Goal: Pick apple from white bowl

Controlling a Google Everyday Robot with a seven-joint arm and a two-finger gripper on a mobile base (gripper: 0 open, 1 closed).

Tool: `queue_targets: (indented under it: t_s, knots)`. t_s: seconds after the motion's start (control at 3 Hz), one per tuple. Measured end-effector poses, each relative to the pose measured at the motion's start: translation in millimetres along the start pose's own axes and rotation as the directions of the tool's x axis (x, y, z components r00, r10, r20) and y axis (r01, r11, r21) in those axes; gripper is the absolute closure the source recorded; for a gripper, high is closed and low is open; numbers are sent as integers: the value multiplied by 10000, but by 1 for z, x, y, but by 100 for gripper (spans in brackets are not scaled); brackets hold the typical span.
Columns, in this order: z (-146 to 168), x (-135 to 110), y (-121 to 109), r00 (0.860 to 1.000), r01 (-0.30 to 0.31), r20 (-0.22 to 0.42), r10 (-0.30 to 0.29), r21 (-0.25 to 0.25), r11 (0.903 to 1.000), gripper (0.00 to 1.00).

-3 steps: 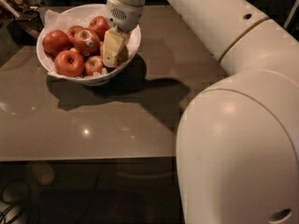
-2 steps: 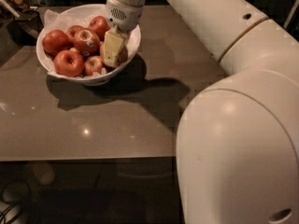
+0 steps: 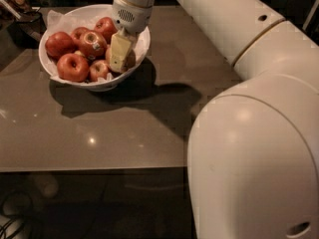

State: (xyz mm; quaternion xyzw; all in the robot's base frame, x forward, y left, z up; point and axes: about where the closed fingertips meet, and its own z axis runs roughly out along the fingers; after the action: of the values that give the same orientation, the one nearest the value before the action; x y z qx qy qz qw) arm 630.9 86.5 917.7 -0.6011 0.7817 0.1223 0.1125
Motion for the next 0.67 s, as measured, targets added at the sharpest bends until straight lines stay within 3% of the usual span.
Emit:
queue_targets:
  t_s: [0.67]
  knots:
    - [-47, -8, 22, 9971, 486, 546, -532, 827, 9954, 100]
